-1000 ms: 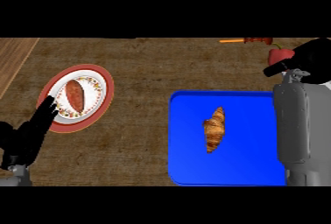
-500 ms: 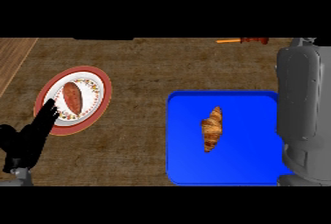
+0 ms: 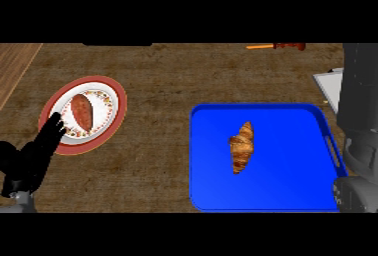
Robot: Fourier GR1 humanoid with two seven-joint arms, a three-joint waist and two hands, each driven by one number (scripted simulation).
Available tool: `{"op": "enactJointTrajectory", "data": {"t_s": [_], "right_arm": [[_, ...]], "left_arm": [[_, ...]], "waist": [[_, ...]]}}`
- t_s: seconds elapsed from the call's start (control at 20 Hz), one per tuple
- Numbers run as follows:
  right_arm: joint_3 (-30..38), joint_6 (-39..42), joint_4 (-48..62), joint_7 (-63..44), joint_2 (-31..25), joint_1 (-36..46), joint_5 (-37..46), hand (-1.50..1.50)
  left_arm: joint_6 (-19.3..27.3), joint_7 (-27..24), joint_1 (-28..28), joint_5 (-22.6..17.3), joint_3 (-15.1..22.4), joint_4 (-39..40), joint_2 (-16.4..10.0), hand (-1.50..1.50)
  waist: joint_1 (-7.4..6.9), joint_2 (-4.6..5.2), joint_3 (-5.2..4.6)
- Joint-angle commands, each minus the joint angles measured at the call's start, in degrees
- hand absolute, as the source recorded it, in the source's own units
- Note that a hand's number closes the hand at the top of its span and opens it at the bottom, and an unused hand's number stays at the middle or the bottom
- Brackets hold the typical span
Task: Pick the bell pepper from the tray and place it in the tiered shelf
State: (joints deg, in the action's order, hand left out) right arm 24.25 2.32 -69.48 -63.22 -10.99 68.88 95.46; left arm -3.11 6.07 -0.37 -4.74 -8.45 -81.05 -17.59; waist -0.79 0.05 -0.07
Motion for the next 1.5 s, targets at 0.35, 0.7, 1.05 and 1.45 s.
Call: {"op": "enactJointTrajectory", "data": {"t_s": [0.35, 0.7, 1.05, 1.45], "right_arm": [[3.63, 8.87, 12.67, -5.21, -9.49, 10.58, 5.71, 1.50], [6.25, 4.54, 18.28, -1.45, -15.17, 7.60, 5.83, 1.50], [7.19, 2.35, 22.41, 0.12, -19.40, 5.16, 5.80, 1.50], [11.52, -4.83, 24.13, 4.33, -23.96, 1.62, 0.00, 1.50]], "left_arm": [[-2.66, -1.64, 1.54, -1.17, -1.90, -0.46, -1.64, 0.00], [0.71, 3.00, -1.08, 0.93, 0.67, -2.80, 1.41, 0.00], [-2.43, 2.89, -0.02, -1.31, -2.45, -2.71, -1.41, 0.00], [-2.39, -4.08, 1.58, 1.71, -1.27, 2.57, 0.82, 0.00]], "waist": [[-0.42, 0.04, 0.01], [-0.12, 0.19, 0.07], [-0.14, 0.19, 0.07], [0.24, 0.16, 0.05]]}}
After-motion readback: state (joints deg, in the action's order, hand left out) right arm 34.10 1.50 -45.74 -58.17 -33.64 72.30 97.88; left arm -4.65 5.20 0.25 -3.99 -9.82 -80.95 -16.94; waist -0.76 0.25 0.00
